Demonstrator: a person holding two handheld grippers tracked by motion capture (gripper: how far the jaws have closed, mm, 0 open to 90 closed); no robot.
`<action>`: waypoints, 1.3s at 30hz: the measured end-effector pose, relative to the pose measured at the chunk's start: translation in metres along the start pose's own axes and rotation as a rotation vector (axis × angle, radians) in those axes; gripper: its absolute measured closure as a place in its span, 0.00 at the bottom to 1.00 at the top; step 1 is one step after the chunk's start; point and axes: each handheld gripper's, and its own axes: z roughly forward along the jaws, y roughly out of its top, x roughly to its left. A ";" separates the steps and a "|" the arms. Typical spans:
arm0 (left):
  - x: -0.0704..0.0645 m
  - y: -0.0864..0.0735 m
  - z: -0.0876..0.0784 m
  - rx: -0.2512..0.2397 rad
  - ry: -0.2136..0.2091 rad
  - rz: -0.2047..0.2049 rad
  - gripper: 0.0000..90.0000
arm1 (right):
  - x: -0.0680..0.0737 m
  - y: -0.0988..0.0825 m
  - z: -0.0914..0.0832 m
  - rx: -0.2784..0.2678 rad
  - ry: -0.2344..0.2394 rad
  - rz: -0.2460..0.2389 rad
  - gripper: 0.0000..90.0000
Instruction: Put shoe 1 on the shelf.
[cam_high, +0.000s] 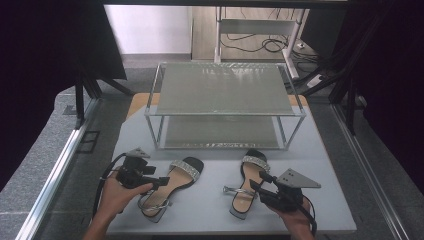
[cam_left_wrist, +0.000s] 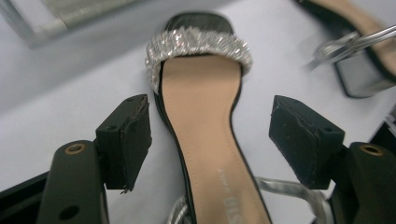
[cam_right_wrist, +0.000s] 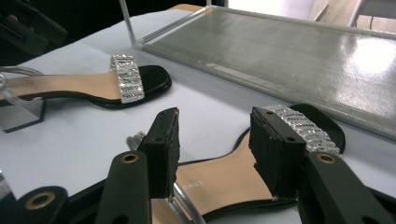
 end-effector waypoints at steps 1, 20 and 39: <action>0.000 0.001 0.006 0.027 0.015 0.003 0.33 | -0.001 -0.001 0.001 0.008 -0.007 0.004 0.58; -0.017 0.004 0.062 0.317 0.150 0.014 0.30 | -0.005 -0.007 0.007 0.023 -0.025 0.033 0.57; -0.012 0.004 0.063 0.300 0.158 -0.036 0.45 | -0.013 -0.006 0.002 -0.015 0.004 0.068 0.57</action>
